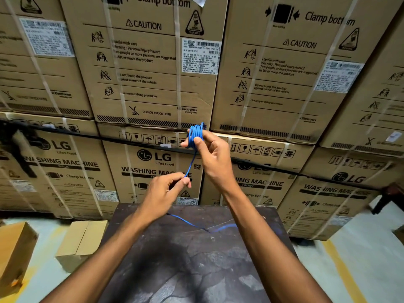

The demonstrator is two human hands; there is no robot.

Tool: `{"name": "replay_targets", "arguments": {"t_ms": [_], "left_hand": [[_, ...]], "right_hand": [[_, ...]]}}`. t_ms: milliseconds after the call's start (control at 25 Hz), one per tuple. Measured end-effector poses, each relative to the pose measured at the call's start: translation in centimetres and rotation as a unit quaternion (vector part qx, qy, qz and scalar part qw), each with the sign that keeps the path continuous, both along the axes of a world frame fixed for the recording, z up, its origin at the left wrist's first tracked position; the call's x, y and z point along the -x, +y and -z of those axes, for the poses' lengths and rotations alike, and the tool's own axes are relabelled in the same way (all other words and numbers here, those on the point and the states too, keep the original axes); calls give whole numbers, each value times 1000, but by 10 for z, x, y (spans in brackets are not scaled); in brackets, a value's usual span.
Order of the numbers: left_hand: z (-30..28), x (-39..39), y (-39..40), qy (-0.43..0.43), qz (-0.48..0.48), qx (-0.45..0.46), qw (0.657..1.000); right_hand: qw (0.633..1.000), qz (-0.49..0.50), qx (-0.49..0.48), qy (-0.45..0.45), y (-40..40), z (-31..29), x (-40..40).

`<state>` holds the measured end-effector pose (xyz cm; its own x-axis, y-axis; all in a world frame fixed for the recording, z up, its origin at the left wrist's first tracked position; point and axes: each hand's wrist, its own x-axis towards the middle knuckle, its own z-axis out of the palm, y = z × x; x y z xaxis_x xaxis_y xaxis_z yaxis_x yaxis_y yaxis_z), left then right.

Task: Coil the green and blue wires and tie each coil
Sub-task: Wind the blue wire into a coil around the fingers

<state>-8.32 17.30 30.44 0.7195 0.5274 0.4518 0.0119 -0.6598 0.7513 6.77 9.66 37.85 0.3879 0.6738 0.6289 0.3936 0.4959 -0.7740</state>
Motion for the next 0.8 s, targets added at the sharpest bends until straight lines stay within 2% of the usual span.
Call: {"name": "replay_targets", "arguments": {"t_ms": [160,240,360,480,600,680,800], "left_hand": [[-28,18,-7,52,-72,-151,984],[-44,26,-3,44,-94,-169,980],[-64,32,7,15,-90,-184,979],[-78,27,28,-26,-60,-128,990],[-89,13,38,-72,4,-27,997],[-90,3,38,-126,43,75,988],[-74,-6,34,-181,61,234,953]], "right_hand": [[966,121,76,-216,-1,17,-7],[952,126,101,-260,-5,22,-11],[951,95,124,-267,-14,27,-11],[960,-3,173,-222,-23,25,-9],[957,-173,207,-104,-31,9,-9],[947,-259,188,-26,-36,2,-7],[936,-319,125,74,-39,-3,6]]}}
